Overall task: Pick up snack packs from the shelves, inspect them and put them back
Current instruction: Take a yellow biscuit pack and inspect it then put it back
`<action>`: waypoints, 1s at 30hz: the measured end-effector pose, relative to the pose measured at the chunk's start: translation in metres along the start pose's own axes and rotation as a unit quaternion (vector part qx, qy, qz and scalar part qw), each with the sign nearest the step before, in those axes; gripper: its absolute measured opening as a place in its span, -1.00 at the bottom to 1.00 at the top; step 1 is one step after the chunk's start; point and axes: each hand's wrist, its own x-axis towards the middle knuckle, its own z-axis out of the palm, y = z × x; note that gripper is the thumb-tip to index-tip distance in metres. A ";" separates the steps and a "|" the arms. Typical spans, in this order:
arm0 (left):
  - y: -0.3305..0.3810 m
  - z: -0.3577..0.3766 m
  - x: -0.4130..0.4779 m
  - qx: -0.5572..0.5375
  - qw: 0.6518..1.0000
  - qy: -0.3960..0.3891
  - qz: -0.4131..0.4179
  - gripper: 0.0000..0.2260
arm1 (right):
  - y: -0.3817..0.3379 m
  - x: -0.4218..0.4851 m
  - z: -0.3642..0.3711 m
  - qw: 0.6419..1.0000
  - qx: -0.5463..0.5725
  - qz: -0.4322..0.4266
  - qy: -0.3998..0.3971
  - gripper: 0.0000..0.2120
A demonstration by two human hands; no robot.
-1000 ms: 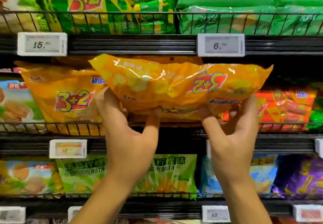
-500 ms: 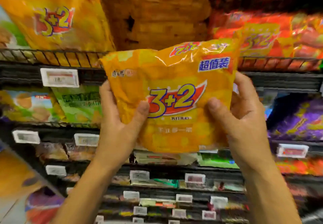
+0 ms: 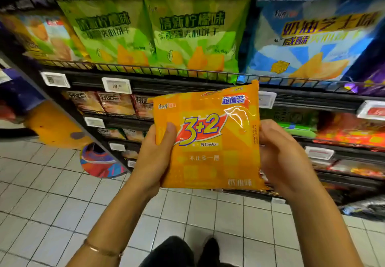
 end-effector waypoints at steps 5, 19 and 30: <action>-0.017 -0.012 -0.027 -0.066 0.990 -0.027 -0.126 -0.40 | 0.023 -0.025 -0.001 0.995 -0.088 0.019 0.052 -0.81; -0.095 -0.057 -0.122 -0.003 0.999 0.000 -0.048 -0.61 | 0.070 -0.140 -0.005 0.974 -0.150 0.053 0.160 -0.82; -0.144 -0.053 -0.192 -0.109 0.974 -0.037 -0.194 -0.82 | 0.102 -0.234 -0.032 0.973 -0.069 0.154 0.161 -0.67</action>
